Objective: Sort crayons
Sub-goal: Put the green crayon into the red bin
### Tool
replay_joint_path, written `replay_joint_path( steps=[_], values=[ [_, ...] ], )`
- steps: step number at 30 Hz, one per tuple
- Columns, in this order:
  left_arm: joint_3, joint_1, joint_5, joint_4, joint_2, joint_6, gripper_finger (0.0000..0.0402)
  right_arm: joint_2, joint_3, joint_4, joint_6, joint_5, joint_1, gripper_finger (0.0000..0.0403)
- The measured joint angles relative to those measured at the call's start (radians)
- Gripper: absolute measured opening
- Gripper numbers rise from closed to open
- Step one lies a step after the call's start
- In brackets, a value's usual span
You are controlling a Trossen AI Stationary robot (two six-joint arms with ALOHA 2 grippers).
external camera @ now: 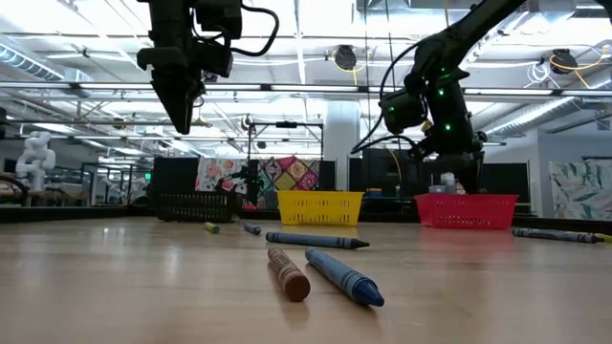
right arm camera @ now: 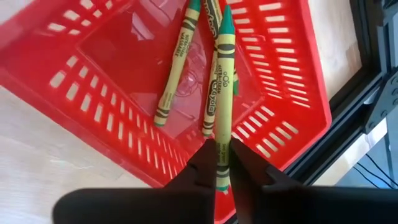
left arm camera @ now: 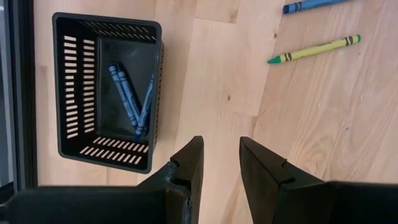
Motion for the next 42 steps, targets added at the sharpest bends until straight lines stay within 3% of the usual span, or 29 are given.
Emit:
replay_joint_path(
  steps=[9,28,35,42],
  values=[
    [0.0,0.0,0.0,0.001,0.0,0.0,0.0096,0.0,0.0,-0.004,0.006,0.0,0.0,0.0039],
    [0.0,0.0,0.0,0.082,0.0,0.042,0.0096,0.0,0.0,-0.05,0.068,0.003,0.001,0.004],
    [0.0,0.0,-0.001,0.049,0.0,0.001,0.0096,0.0,0.0,-0.058,0.08,0.109,0.021,0.0041],
    [0.0,0.0,-0.001,0.001,0.008,-0.062,0.0096,-0.029,0.022,-0.06,0.131,0.111,0.054,0.0041]
  ],
)
